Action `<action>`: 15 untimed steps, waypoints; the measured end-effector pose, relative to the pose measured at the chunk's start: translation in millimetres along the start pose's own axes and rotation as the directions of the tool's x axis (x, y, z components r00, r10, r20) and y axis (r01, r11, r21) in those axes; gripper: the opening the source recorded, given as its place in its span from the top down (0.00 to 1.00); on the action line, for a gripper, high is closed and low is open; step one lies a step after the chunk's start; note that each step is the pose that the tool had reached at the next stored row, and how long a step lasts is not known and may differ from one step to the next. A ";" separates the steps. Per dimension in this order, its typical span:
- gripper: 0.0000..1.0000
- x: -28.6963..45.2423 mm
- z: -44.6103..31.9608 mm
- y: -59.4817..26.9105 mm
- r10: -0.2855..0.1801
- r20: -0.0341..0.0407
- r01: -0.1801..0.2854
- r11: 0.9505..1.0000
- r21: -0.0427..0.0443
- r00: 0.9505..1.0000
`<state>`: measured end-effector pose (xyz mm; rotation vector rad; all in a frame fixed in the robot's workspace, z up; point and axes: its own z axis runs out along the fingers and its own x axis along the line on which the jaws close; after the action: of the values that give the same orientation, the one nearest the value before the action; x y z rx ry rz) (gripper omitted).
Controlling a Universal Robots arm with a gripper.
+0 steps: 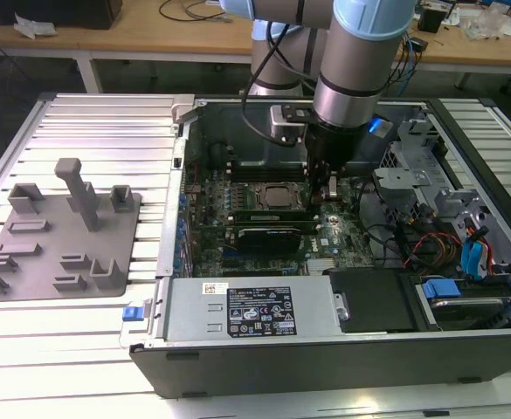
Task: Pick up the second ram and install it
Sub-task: 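Press down the second ram until it locks into place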
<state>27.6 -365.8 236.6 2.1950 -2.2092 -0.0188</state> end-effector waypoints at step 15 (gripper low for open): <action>0.92 -0.2 2.4 54.1 0.000 0.000 0.000 1.000 0.000 1.000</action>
<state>-26.5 -365.2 235.6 2.1947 -2.2098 -0.0190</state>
